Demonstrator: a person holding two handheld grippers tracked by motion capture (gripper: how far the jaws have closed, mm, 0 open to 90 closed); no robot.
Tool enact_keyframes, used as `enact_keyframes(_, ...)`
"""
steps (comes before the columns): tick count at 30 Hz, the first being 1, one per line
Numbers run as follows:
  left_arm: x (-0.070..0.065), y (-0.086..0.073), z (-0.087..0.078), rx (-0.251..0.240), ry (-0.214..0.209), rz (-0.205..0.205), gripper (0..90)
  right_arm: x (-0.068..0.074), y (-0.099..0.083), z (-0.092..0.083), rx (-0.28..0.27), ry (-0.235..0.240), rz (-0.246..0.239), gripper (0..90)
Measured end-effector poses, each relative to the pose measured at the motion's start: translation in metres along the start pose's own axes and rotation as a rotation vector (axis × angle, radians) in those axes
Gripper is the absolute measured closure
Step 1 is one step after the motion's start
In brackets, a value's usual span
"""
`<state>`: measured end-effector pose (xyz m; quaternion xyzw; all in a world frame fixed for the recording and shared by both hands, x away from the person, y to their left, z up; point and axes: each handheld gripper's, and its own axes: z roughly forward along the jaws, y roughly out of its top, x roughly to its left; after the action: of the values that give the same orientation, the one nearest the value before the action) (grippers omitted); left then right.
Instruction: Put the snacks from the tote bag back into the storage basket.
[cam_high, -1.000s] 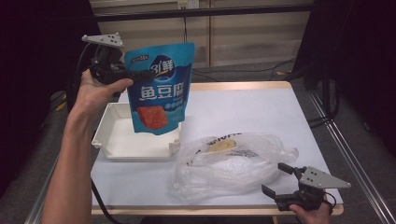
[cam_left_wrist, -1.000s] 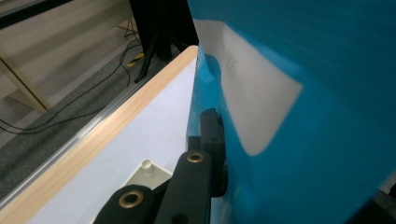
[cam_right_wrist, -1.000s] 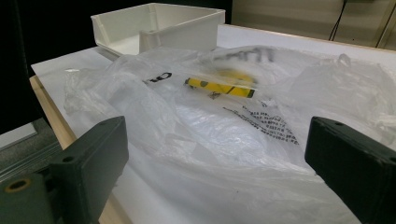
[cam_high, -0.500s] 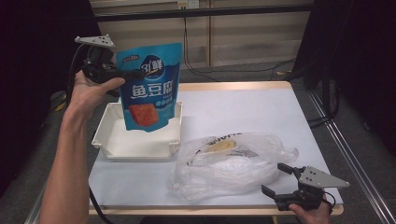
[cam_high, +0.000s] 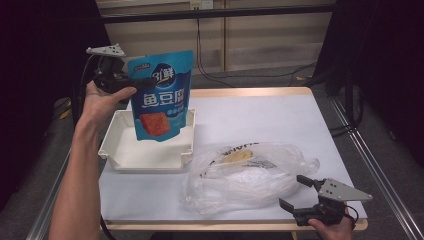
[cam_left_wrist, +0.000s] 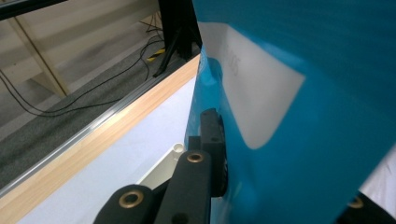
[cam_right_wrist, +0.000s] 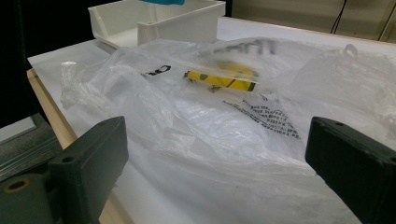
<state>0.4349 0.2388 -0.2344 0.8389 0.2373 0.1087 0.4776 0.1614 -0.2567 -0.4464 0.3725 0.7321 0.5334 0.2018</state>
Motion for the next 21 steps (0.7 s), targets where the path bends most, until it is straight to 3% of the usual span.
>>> enact_keyframes(4,0.005,-0.001,0.005,0.009,0.005,-0.003,90.0,-0.002,0.0,0.0,-0.002,-0.006,0.005,5.9)
enact_keyframes(8,0.017,-0.011,0.015,-0.01,0.0,-0.027,90.0,-0.002,0.0,-0.001,-0.003,-0.004,0.007,5.9)
enact_keyframes(16,0.027,-0.029,0.032,-0.015,0.023,-0.061,90.0,-0.002,-0.001,0.0,0.002,-0.001,0.007,5.9)
enact_keyframes(21,0.027,-0.032,0.041,0.001,0.016,-0.049,90.0,-0.002,-0.001,0.001,0.011,0.002,0.007,5.9)
